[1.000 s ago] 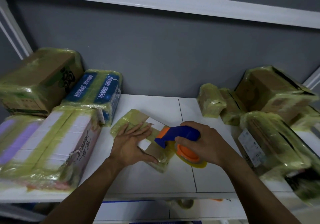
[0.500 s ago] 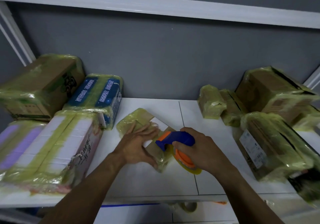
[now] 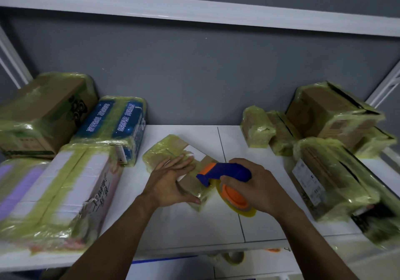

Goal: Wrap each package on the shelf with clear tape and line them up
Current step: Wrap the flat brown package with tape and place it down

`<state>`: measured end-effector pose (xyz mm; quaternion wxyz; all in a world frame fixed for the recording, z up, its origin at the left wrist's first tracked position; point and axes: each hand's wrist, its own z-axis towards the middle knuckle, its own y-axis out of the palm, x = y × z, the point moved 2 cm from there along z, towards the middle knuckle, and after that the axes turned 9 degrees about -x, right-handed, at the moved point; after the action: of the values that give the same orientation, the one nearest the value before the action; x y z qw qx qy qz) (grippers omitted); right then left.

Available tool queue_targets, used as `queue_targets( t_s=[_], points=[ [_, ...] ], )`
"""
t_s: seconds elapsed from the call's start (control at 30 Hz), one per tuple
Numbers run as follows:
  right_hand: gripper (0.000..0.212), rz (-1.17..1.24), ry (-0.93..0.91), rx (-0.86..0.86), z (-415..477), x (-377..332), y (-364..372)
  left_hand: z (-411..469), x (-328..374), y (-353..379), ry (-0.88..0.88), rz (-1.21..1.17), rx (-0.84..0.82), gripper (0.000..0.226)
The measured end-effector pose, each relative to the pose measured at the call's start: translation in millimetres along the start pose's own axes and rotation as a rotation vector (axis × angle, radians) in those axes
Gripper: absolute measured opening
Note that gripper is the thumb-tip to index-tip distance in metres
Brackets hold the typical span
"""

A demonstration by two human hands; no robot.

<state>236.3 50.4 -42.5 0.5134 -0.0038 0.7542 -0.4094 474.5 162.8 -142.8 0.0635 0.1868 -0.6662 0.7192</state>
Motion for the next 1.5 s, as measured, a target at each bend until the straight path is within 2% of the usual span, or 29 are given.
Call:
queue_targets(
  t_s=[0.47, 0.57, 0.77, 0.97, 1.13, 1.27, 1.4, 1.5],
  points=[
    [0.027, 0.012, 0.013, 0.033, -10, 12, 6, 11, 3, -2, 0.149, -0.041, -0.095, 0.12],
    [0.026, 0.026, 0.01, 0.042, -9, 14, 7, 8, 13, 8, 0.098, -0.032, -0.115, 0.123],
    [0.031, 0.054, 0.015, 0.06, -10, 18, 9, 9, 17, 19, 0.023, 0.112, -0.019, 0.093],
    [0.038, 0.07, -0.008, 0.096, -12, 14, 0, 22, 9, 15, -0.004, 0.109, -0.04, 0.09],
    [0.033, 0.089, 0.016, 0.129, -19, 31, -1, 32, 2, 10, 0.006, 0.101, -0.054, 0.089],
    [0.035, 0.11, 0.033, 0.109, -17, 38, 6, 34, 3, 11, 0.07, 0.097, -0.081, 0.086],
    [0.044, 0.152, 0.055, 0.11, -14, 46, 11, 36, 10, 16, 0.157, 0.012, -0.118, 0.073],
    [0.048, 0.179, 0.056, 0.1, -12, 52, 13, 35, 9, 21, 0.141, 0.037, -0.105, 0.07]
  ],
)
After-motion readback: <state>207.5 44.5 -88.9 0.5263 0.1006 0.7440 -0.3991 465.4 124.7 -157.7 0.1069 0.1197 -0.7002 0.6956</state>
